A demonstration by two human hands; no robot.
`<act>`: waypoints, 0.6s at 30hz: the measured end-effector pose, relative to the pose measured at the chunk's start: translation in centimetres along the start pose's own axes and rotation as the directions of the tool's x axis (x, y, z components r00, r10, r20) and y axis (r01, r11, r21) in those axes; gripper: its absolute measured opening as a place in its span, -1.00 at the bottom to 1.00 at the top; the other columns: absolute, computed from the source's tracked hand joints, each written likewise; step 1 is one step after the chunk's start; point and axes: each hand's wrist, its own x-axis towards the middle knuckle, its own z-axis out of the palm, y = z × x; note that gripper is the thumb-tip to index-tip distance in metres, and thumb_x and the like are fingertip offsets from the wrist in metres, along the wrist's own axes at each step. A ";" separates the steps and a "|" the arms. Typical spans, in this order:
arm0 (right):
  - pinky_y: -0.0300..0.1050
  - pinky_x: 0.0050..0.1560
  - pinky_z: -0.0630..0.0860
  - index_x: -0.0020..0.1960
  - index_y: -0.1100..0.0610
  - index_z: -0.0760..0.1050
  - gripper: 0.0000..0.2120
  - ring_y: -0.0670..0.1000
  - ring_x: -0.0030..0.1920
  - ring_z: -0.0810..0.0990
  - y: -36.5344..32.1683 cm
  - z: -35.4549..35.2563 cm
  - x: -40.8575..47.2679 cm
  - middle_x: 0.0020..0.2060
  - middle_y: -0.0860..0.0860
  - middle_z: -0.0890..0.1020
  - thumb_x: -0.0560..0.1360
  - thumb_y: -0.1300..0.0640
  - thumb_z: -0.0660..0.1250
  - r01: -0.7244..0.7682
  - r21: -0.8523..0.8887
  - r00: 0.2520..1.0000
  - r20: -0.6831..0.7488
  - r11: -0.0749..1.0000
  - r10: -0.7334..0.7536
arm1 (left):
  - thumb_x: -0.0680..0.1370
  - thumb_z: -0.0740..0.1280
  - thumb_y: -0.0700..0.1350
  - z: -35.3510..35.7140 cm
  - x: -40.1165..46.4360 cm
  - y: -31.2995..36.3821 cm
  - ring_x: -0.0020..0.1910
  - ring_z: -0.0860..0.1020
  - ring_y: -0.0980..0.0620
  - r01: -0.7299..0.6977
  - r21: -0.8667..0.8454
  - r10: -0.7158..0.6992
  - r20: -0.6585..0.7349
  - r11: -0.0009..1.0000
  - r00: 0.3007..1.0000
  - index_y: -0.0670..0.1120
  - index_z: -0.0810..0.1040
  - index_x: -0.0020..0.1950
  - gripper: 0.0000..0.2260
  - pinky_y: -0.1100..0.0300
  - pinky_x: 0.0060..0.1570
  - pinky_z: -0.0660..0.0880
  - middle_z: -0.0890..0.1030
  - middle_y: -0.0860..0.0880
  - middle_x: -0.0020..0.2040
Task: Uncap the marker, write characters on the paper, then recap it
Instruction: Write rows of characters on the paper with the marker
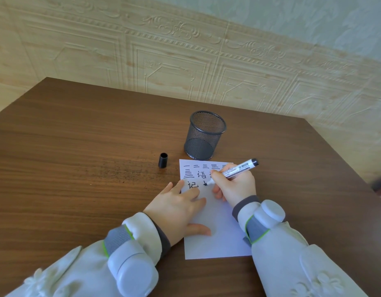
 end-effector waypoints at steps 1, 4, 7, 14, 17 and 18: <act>-0.31 -0.60 0.32 -0.47 0.16 0.42 -0.72 -0.01 -0.66 0.39 0.0 0.0 0.0 -0.61 0.08 0.51 0.39 0.28 0.36 -0.002 -0.019 1.000 0.003 1.000 0.002 | 0.50 0.07 0.32 0.0 0.0 0.0 0.48 0.03 -0.12 0.001 0.001 -0.001 0.000 1.000 1.000 0.03 0.16 0.47 -0.38 -0.09 0.45 -0.04 0.21 0.01 0.42; -0.32 -0.60 0.31 -0.48 0.16 0.41 -0.73 0.00 -0.66 0.38 0.0 -0.1 0.0 -0.62 0.08 0.50 0.37 0.28 0.34 0.003 -0.049 1.000 0.016 0.999 -0.003 | 0.50 0.07 0.32 0.1 0.1 0.0 0.49 0.02 -0.13 0.003 -0.003 -0.003 0.005 1.000 1.000 0.03 0.16 0.47 -0.38 -0.09 0.45 -0.04 0.21 0.01 0.43; -0.29 -0.59 0.33 -0.47 0.16 0.42 -0.74 0.01 -0.66 0.39 0.0 -0.1 -0.1 -0.62 0.07 0.50 0.38 0.27 0.33 0.006 -0.046 1.000 0.018 0.999 -0.005 | 0.50 0.08 0.32 0.1 0.0 0.0 0.48 0.02 -0.13 0.003 -0.004 -0.003 0.001 1.000 1.000 0.03 0.17 0.47 -0.38 -0.09 0.45 -0.04 0.21 0.01 0.43; -0.25 -0.60 0.35 -0.46 0.14 0.37 -0.68 0.02 -0.67 0.40 0.0 -0.3 0.1 -0.64 0.04 0.51 0.44 0.28 0.33 0.017 0.063 0.999 -0.051 0.998 -0.014 | 0.50 0.07 0.32 0.1 0.1 0.0 0.49 0.01 -0.11 0.007 -0.013 -0.007 0.004 1.000 1.000 0.04 0.17 0.46 -0.39 -0.08 0.46 -0.05 0.20 0.02 0.43; -0.25 -0.59 0.36 -0.44 0.14 0.37 -0.69 0.01 -0.66 0.41 0.1 -0.1 0.1 -0.63 0.02 0.51 0.45 0.26 0.34 0.014 0.061 0.999 -0.050 0.998 -0.011 | 0.50 0.07 0.32 0.0 0.1 0.0 0.49 0.00 -0.13 0.009 -0.013 -0.009 0.013 1.000 1.000 0.04 0.16 0.46 -0.39 -0.08 0.46 -0.05 0.20 0.02 0.44; -0.27 -0.60 0.36 -0.44 0.14 0.37 -0.69 0.00 -0.66 0.41 0.0 0.0 0.1 -0.64 0.00 0.51 0.45 0.26 0.34 0.013 0.049 0.999 -0.047 0.999 -0.011 | 0.50 0.06 0.32 0.0 0.1 0.1 0.49 0.00 -0.13 0.008 -0.013 -0.008 0.013 1.000 1.000 0.04 0.16 0.47 -0.39 -0.08 0.46 -0.05 0.20 0.02 0.44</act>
